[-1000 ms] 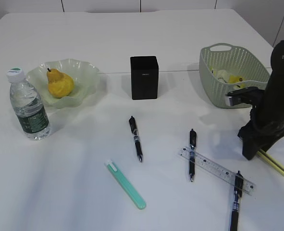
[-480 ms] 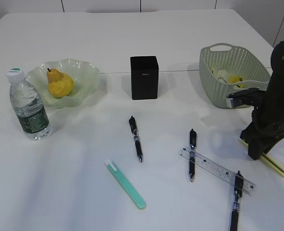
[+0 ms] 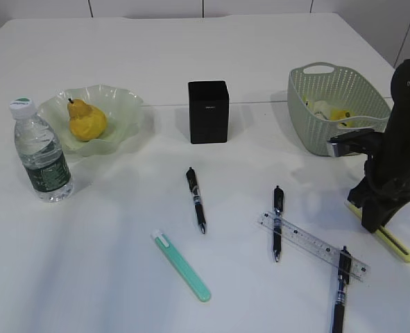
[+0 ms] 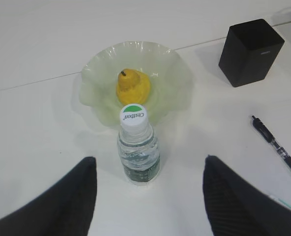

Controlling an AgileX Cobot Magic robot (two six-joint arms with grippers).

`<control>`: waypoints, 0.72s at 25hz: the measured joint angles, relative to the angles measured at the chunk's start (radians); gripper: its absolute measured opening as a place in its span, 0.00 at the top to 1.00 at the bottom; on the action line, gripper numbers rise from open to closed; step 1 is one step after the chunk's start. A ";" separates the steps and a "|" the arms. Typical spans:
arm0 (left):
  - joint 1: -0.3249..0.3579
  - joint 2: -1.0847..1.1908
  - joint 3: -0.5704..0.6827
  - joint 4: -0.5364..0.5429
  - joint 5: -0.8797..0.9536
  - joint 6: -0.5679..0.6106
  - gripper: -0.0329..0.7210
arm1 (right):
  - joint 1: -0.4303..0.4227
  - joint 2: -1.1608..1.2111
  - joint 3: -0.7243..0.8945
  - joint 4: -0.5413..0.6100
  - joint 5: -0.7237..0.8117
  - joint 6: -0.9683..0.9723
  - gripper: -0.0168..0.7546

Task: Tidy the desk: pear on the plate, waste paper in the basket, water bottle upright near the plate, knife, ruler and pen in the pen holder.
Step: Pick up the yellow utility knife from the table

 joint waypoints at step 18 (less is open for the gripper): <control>0.000 0.000 0.000 0.000 0.000 0.000 0.33 | 0.000 0.001 -0.164 0.189 0.163 0.046 0.80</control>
